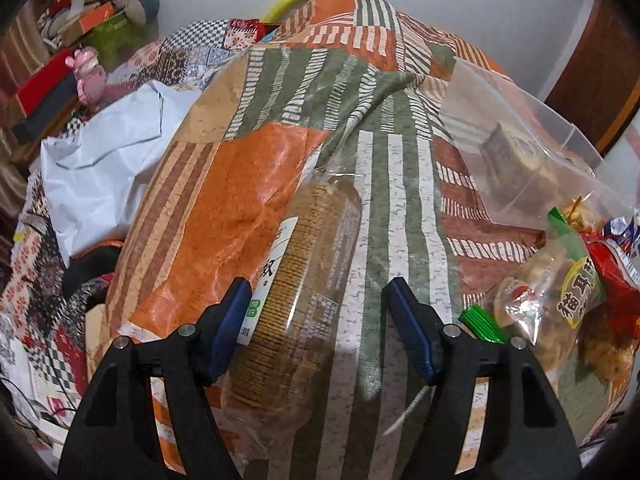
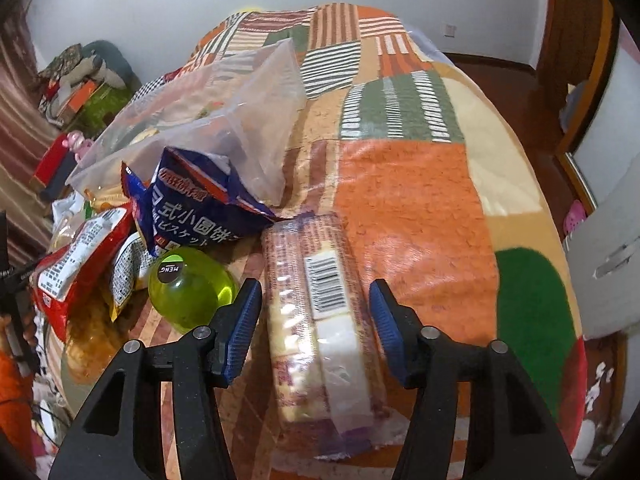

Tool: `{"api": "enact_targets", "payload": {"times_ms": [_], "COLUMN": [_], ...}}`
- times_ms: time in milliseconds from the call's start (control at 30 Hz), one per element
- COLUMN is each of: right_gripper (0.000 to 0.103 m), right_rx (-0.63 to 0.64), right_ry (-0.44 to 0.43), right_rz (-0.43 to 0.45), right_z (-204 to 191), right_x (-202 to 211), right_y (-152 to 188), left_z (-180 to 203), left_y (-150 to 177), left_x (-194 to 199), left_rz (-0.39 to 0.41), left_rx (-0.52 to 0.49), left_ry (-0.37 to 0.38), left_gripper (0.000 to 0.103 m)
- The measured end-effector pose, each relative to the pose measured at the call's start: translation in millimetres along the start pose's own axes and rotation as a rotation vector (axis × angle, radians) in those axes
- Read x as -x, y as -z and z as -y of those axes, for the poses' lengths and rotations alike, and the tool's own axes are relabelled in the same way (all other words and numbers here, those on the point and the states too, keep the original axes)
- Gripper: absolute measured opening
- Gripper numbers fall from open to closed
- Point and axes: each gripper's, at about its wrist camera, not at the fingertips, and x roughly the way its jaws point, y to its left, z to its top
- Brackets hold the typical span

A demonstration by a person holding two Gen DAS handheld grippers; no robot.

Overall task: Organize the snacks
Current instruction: 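Grasp the cracker roll with the left tool while the right tool grasps the long biscuit pack, then lower the cracker roll and biscuit pack into the clear box and release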

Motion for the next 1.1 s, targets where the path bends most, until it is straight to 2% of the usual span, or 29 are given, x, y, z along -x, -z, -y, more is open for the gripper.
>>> {"api": "enact_targets", "payload": {"times_ms": [133,167,200,300,400,600,1100], "right_gripper": [0.051,0.050,0.043,0.042,0.042,0.042,0.042], "right_rx": [0.049,0.052,0.053,0.030,0.027,0.018,0.016], "right_ry": [0.025,0.033,0.032,0.007,0.003,-0.013,-0.022], "right_rz": [-0.001,0.005,0.007,0.014,0.027,0.060,0.203], "right_z": [-7.1,-7.5,-7.4,-5.3,-4.6,-6.2,-8.9], "right_x": [-3.9,-3.5,-3.1,2.0,7.1,22.4,63.7], "right_y": [1.6,2.0,2.9,4.9,7.0,5.1,-22.4], "left_z": [-4.5,-4.9,-4.8,-2.9,3.6,19.1,74.7], "left_y": [-1.9,-1.3,-1.5,-0.8,2.9,4.5,-22.5], "left_x": [-1.5,-0.4,0.9,5.7,11.9,28.2,95.8], "left_rz": [-0.004,-0.002,-0.001,-0.001,0.007,0.040,0.209], "left_rx": [0.019,0.017,0.015,0.003,-0.017,-0.031,-0.117], "left_ry": [0.006,0.002,0.002,-0.002,-0.013,0.025,0.091], "left_gripper": [0.057,0.049,0.041,0.037,0.036,0.035,0.035]}}
